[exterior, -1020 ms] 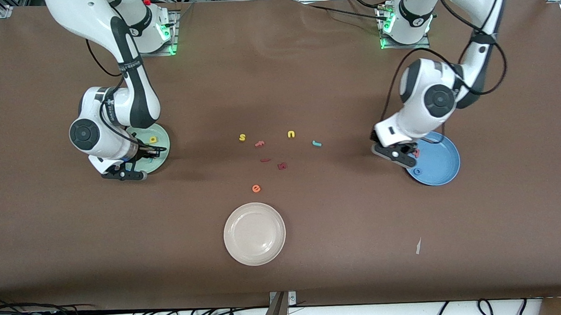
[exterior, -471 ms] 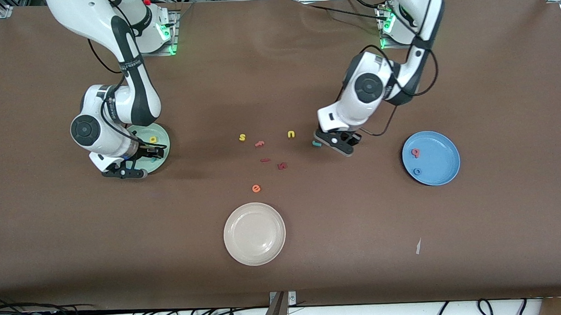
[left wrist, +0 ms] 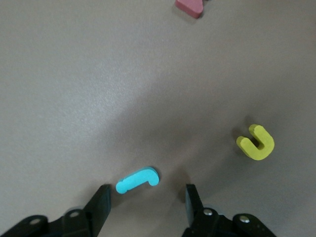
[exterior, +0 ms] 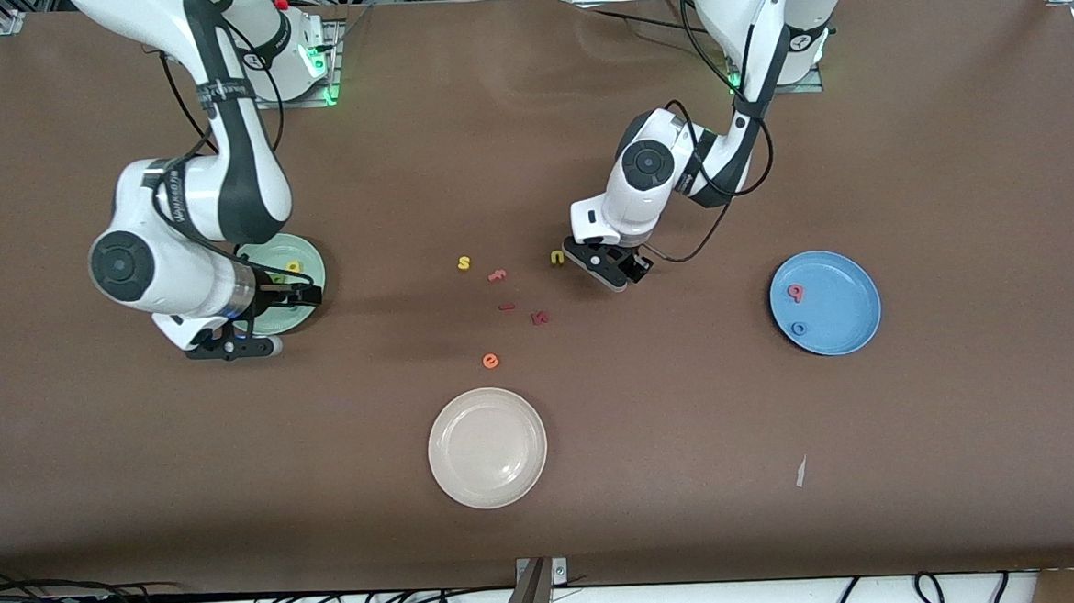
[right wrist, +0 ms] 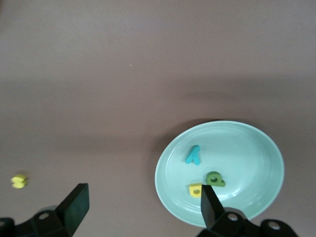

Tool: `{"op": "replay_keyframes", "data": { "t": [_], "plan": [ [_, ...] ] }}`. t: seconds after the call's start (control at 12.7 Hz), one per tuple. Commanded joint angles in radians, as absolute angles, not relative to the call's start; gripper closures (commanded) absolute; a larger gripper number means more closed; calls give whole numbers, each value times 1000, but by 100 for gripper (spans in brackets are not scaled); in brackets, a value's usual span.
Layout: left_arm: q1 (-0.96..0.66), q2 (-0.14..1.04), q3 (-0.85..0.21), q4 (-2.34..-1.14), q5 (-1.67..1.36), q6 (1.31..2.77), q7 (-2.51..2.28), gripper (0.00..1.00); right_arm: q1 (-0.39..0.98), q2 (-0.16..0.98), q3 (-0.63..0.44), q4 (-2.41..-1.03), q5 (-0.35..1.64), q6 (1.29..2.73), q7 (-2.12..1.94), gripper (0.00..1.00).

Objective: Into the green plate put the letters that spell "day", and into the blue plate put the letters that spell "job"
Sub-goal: 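Grasp the teal j with the left gripper while the right gripper retracts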

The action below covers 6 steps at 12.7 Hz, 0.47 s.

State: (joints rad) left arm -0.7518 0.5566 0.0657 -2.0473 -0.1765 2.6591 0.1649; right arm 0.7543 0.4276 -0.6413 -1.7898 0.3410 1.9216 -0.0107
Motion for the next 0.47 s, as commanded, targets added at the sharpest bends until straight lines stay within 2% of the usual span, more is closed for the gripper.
{"op": "replay_keyframes", "data": {
  "t": [0.0, 0.08, 0.31, 0.39],
  "plan": [
    [-759, 571, 80, -2020, -143, 2657, 169, 30, 736, 426, -675, -1666, 310, 1769, -34, 0],
    [-759, 578, 80, -2008, -141, 2657, 169, 32, 738, 423, -693, -1631, 296, 1722, -35, 0],
    [-759, 583, 80, -2003, -141, 2655, 169, 52, 738, 423, -776, -1496, 293, 1643, -142, 0],
    [-758, 583, 80, -2003, -141, 2657, 170, 52, 739, 414, -799, -1480, 295, 1622, -187, 0]
  ]
}}
